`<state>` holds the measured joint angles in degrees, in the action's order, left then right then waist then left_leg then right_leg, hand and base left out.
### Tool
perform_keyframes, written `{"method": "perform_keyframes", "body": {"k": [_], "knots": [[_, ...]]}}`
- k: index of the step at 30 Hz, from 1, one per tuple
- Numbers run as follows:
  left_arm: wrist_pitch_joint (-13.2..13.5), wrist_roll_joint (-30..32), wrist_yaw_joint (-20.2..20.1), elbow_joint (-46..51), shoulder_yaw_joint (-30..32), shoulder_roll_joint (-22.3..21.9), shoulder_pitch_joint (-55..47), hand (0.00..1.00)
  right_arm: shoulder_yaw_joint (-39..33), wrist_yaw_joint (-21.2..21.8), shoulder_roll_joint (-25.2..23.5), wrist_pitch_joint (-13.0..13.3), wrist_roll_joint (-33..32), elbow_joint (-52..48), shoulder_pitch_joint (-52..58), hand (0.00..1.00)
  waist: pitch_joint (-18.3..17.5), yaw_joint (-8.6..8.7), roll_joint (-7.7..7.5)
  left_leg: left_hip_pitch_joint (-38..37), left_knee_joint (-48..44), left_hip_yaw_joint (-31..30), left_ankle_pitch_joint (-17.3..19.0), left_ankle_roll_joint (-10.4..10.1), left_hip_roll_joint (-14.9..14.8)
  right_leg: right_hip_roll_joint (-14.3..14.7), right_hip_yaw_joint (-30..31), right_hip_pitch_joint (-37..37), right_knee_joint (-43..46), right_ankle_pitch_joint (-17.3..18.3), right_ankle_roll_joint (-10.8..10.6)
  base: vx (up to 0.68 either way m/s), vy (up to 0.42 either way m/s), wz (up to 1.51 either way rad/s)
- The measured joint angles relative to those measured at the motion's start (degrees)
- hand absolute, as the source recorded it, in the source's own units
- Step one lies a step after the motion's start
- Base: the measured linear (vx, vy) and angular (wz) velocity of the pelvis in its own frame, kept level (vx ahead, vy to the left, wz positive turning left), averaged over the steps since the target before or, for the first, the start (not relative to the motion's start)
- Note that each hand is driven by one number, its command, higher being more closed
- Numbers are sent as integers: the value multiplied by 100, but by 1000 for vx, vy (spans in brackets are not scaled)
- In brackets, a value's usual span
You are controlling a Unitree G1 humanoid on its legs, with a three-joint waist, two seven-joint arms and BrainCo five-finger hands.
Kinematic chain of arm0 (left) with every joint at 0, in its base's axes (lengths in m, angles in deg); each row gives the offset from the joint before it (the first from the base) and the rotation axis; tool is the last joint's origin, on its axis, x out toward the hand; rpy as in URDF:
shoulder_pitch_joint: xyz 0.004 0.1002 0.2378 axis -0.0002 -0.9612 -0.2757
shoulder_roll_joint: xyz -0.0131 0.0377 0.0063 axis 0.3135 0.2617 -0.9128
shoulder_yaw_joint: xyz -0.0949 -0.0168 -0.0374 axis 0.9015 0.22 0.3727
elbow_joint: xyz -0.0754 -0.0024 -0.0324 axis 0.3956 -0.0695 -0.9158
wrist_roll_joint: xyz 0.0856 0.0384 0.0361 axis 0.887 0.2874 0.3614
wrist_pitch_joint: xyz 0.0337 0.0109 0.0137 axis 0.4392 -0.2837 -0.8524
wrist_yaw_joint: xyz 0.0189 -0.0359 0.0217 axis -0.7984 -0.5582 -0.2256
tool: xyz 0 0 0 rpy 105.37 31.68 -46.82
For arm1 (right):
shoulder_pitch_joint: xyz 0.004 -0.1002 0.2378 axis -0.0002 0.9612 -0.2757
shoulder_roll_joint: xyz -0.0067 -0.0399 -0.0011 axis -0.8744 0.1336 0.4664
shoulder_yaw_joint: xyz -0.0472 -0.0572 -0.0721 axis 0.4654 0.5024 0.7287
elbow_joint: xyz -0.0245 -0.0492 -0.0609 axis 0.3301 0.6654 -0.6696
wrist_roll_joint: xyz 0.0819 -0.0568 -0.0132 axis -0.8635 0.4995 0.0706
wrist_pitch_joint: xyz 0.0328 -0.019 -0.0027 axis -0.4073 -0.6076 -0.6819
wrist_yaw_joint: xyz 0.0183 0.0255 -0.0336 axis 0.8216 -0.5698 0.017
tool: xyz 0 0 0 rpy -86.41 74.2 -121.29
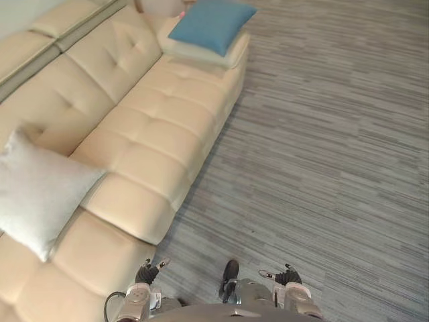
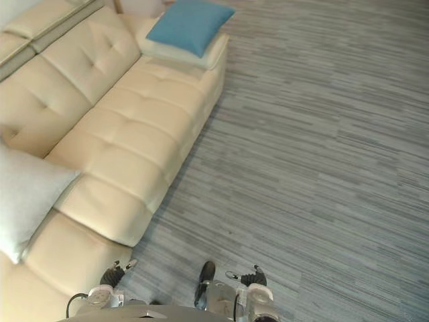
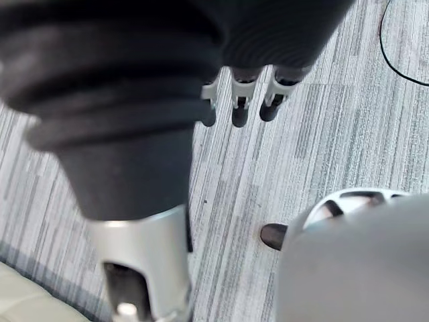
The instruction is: Pick up cushions and gather them together orderly.
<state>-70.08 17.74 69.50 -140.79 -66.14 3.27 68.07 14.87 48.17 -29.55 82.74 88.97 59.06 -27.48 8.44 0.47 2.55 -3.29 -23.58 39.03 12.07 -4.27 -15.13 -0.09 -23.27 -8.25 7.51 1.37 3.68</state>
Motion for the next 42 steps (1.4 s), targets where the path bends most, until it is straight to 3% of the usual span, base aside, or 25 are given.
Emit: {"method": "perform_keyframes", "body": {"k": [1,3,4,8,12,15,18,20,22,24,25,27,29,32,33,34,35,36,37,38,39,42], "knots": [[1,0,-3,11,5,-20,-16,0,12,0,-10,-2,0,-1,2,0,18,-20,-24,195,-704,-288,76,165,-178,89,147,66,14,29,50,102,-108,-72],[0,-14,-7,144,21,-33,-29,0,18,-9,21,-7,-1,13,-23,0,29,-98,-2,609,-1367,-1160,273,130,-59,181,426,135,17,51,79,74,-39,-88],[2,-20,-5,235,19,-37,-53,0,23,-13,96,-4,-1,136,-81,0,68,-190,-23,880,-1448,-1807,428,75,233,238,751,233,-29,74,114,51,12,-103],[11,-181,-6,269,30,-87,-46,0,20,-31,152,-67,1,152,-12,0,106,-270,55,1394,-687,-2529,409,61,596,253,1322,446,-65,98,88,75,64,-85],[8,-217,-5,385,183,-167,-42,0,2,-102,85,-83,-69,-157,175,0,130,-374,121,1722,759,-2876,-81,23,644,231,1623,562,-166,130,33,123,157,-76],[7,-224,-1,384,251,-178,-39,0,2,-140,-5,-98,-110,-291,285,0,133,-436,103,1663,866,-2953,-560,-5,718,201,1948,680,-249,247,-141,256,283,-64],[8,-235,0,419,260,-157,-36,0,-2,-128,-101,-106,-105,-264,332,0,52,-484,-3,1636,673,-2949,-540,137,997,-20,2253,680,-170,403,-439,255,291,-44],[7,-234,0,411,251,-108,-59,0,1,-116,-143,-105,-98,-189,361,0,-73,-527,-147,1594,436,-2770,-280,377,1177,-258,2417,467,503,790,-714,326,317,-34],[1,-235,4,351,240,-50,-64,0,-8,-74,-173,-102,-98,-103,274,0,-142,-510,-263,1389,278,-2512,22,501,1323,-480,2478,-121,2139,1231,-1061,316,216,-38],[-44,-236,2,297,191,18,-84,0,1,-49,-172,-95,-93,-86,157,0,-137,-467,-284,999,207,-2319,261,683,1397,-667,2341,-699,3815,1107,-1142,344,135,-38],[-54,-236,1,288,177,33,-94,0,3,-48,-171,-86,-93,-80,134,0,-130,-448,-275,895,215,-2303,313,720,1413,-716,2238,-784,4118,1107,-1109,383,72,-26],[-59,-238,5,240,53,101,-154,0,13,-19,-174,-71,-49,-13,-10,0,-99,-314,-243,381,444,-2280,373,764,1432,-877,1617,-999,4732,1358,-841,360,15,-6],[-60,-239,5,242,16,73,-144,0,30,8,-166,-55,64,-22,-61,0,-73,-298,-225,-89,844,-2292,373,762,1336,-859,982,-1215,4406,1591,-566,510,-61,-2],[-62,-239,4,231,12,39,-111,0,120,7,-145,-32,75,-67,-152,0,-15,-202,-180,-478,1279,-2293,372,716,1166,-738,737,-1507,3306,1516,-562,378,-117,-2],[-63,-235,4,224,-2,49,-87,0,160,7,-134,-45,75,-66,-216,0,23,-152,-181,-623,1456,-2314,350,660,1089,-651,779,-1637,2486,1177,-583,420,-211,14],[-63,-231,4,198,-22,79,-40,0,167,6,-151,-53,75,-64,-269,0,96,-90,-260,-800,1614,-2374,350,616,1076,-626,964,-1673,1389,546,-623,515,-273,22],[-63,-225,4,179,-22,89,-40,0,169,5,-163,-56,75,-64,-265,0,111,-66,-313,-864,1658,-2418,361,565,1092,-633,1055,-1642,955,300,-668,498,-288,39],[-62,-217,5,99,13,122,11,0,132,4,-174,-58,68,-54,-285,0,211,-13,-412,-1125,1773,-2701,434,391,1087,-621,1155,-1406,519,-900,-554,391,-237,29],[-58,-216,-4,21,7,91,84,0,118,6,-182,-50,71,-65,-310,0,264,-25,-335,-1164,1776,-2823,431,386,1042,-558,1137,-1421,655,-855,-403,440,-282,14],[-59,-205,-5,-53,12,26,178,0,94,1,-119,-55,76,-55,-419,0,340,-61,-230,-1169,1730,-3030,314,414,986,-506,1149,-1544,1046,-494,-393,372,-281,-10],[-58,-205,-1,-90,26,-23,192,0,-70,4,-125,-49,69,-66,-466,0,374,-42,-143,-1171,1477,-3336,190,311,882,-462,1124,-1598,1509,-90,-314,382,-279,-13],[-58,-205,-1,-94,161,-119,177,0,-116,2,-124,-48,62,-76,-414,0,325,-29,-25,-837,324,-3644,73,113,643,-378,911,-1339,1736,327,-286,377,-220,24]]}}
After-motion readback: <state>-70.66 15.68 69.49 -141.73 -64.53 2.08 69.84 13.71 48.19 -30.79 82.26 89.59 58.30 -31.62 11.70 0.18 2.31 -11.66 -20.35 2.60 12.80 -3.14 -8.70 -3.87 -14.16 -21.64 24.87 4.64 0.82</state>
